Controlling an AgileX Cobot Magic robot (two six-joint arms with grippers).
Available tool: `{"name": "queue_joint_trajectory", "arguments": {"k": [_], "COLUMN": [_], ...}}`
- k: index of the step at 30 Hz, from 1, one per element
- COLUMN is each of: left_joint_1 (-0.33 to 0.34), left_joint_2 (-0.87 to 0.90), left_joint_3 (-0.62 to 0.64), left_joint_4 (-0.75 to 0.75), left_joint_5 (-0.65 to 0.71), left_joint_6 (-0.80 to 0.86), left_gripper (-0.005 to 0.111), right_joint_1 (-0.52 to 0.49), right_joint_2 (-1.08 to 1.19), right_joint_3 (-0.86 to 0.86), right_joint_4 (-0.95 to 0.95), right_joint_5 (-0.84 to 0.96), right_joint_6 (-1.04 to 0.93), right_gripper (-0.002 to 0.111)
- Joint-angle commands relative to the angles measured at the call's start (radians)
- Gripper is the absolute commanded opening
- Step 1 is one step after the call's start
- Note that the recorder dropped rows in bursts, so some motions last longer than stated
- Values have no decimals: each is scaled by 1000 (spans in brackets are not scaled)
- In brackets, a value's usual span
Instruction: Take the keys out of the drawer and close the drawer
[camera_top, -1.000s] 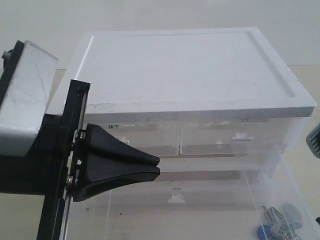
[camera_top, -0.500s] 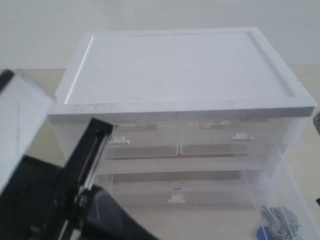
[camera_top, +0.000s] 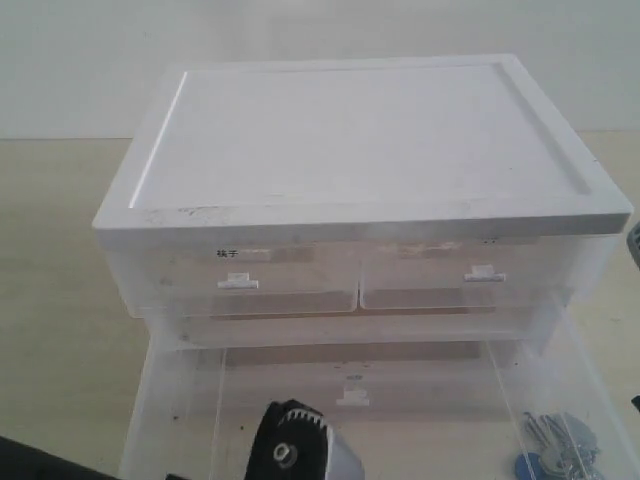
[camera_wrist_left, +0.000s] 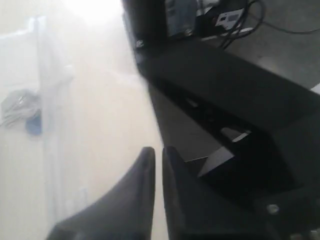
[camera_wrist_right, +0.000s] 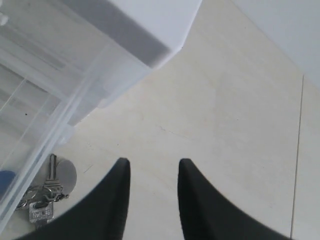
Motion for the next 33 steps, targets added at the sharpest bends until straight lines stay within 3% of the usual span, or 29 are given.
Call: {"name": "queue_joint_trajectory", "arguments": {"k": [1, 15, 21, 28, 33], "left_joint_1": [-11, -7, -7, -5, 56], "left_joint_2": [65, 112, 112, 114, 114], "left_joint_3": [4, 4, -14, -34, -34], "left_joint_4": [0, -23, -23, 5, 5], "left_joint_5": [180, 521, 537, 659, 673], "left_joint_6": [-45, -70, -74, -70, -70], "left_gripper": [5, 5, 5, 5, 5], "right_joint_1": [0, 0, 0, 0, 0], "right_joint_2": [-1, -1, -1, -3, -3], "right_joint_3": [-7, -7, -7, -7, -7], "right_joint_4": [3, 15, 20, 31, 33], "right_joint_5": [9, 11, 13, 15, 28], "right_joint_6": [2, 2, 2, -2, -2], "right_gripper": [29, 29, 29, 29, 29]}}
